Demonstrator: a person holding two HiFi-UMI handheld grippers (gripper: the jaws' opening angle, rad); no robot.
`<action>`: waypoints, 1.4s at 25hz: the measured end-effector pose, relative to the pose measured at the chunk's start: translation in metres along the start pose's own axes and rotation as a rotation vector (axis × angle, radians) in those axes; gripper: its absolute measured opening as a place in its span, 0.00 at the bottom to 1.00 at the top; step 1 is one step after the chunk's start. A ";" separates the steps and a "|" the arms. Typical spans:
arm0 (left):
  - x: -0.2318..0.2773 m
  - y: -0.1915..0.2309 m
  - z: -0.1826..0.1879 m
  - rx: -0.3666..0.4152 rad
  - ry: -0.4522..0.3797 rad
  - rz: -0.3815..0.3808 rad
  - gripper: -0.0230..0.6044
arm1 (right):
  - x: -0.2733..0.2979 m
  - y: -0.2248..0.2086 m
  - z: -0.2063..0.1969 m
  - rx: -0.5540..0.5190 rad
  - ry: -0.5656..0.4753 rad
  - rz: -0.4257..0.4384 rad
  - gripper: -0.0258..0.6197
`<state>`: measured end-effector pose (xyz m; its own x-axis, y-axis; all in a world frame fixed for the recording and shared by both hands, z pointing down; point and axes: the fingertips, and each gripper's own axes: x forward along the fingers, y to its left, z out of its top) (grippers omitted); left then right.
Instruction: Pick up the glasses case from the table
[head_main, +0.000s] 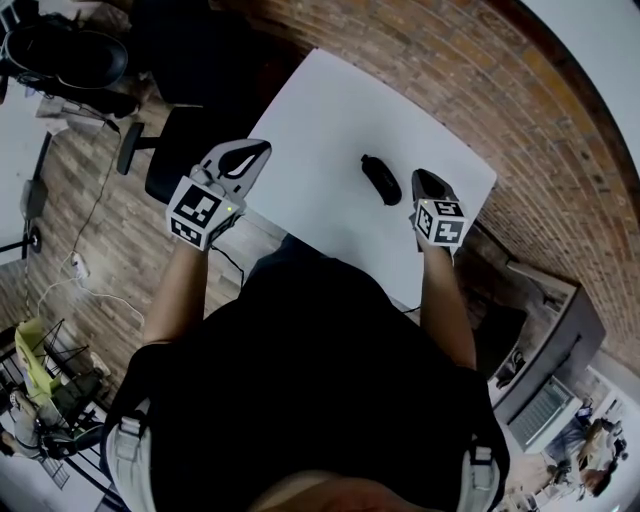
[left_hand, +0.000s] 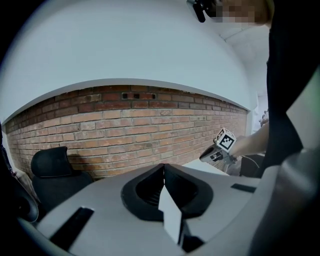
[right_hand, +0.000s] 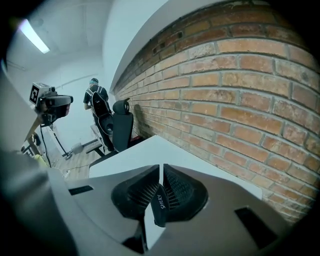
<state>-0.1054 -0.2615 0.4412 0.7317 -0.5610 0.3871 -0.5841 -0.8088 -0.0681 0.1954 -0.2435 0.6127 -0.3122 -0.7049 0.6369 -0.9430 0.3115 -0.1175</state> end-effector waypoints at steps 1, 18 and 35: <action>0.001 0.002 0.000 -0.001 0.001 -0.003 0.05 | 0.004 0.000 -0.002 0.002 0.007 0.000 0.08; 0.016 0.025 -0.008 -0.007 0.019 -0.024 0.05 | 0.045 0.009 -0.030 0.019 0.100 0.027 0.14; 0.025 0.035 -0.019 -0.027 0.035 -0.034 0.05 | 0.076 0.010 -0.061 -0.017 0.202 0.037 0.22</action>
<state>-0.1139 -0.3009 0.4660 0.7387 -0.5263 0.4210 -0.5687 -0.8220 -0.0297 0.1691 -0.2551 0.7063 -0.3158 -0.5513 0.7722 -0.9285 0.3470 -0.1320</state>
